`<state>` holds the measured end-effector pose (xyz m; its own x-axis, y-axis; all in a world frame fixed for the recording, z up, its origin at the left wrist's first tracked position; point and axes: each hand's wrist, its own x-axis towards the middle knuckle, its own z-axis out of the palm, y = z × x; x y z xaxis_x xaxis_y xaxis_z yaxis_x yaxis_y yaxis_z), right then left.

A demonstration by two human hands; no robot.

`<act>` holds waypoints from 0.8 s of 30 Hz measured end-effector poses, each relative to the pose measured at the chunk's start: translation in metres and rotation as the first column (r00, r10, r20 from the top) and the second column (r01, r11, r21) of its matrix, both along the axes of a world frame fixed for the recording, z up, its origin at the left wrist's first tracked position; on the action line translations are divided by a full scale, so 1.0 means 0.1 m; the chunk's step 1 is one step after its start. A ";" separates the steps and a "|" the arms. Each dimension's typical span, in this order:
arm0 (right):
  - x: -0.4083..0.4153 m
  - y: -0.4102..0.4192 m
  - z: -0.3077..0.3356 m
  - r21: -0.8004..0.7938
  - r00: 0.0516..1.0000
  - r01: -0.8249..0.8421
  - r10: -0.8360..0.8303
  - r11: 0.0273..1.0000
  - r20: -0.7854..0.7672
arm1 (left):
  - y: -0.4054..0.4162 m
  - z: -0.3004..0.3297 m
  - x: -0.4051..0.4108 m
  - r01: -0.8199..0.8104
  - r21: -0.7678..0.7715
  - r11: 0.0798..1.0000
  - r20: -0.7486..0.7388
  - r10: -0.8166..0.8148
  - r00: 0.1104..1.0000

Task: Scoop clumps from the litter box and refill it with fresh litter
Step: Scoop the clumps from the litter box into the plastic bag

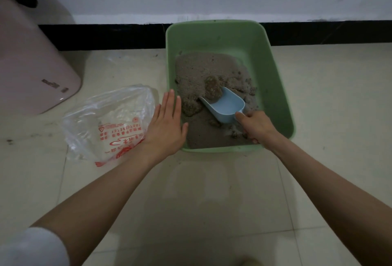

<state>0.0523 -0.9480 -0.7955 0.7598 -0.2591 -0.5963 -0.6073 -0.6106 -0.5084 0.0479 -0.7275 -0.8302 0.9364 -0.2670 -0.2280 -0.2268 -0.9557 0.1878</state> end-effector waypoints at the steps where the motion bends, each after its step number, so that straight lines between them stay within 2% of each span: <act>1: 0.04 0.01 -0.03 0.044 1.000 0.000 0.002 0.999 -0.027 | 0.00 -0.01 0.00 -0.002 0.000 1.000 0.006 0.002 1.000; 4: 0.17 0.02 -0.09 0.173 0.990 0.033 -0.008 0.984 -0.144 | -0.01 -0.02 0.00 -0.008 -0.004 1.000 0.007 0.008 1.000; 7: 0.27 0.00 -0.13 0.270 0.976 0.135 -0.081 0.953 -0.200 | -0.01 -0.02 0.00 -0.010 -0.003 1.000 0.009 0.010 1.000; 12: 0.35 0.04 -0.18 0.262 0.976 0.200 -0.168 0.944 -0.138 | -0.01 -0.01 0.00 -0.024 0.003 1.000 0.004 0.024 1.000; 15: 0.37 0.02 -0.22 0.184 0.979 0.201 -0.189 0.962 -0.081 | -0.02 -0.02 0.00 -0.034 0.006 0.999 0.012 0.034 0.999; 18: 0.40 0.04 -0.25 0.176 0.972 0.231 -0.219 0.957 -0.085 | -0.02 -0.04 0.00 -0.046 -0.002 0.999 0.028 0.046 0.999; 24: 0.54 0.20 -0.33 0.317 0.958 0.276 -0.234 0.908 -0.162 | -0.04 -0.01 0.01 -0.052 0.009 0.999 0.002 0.052 0.999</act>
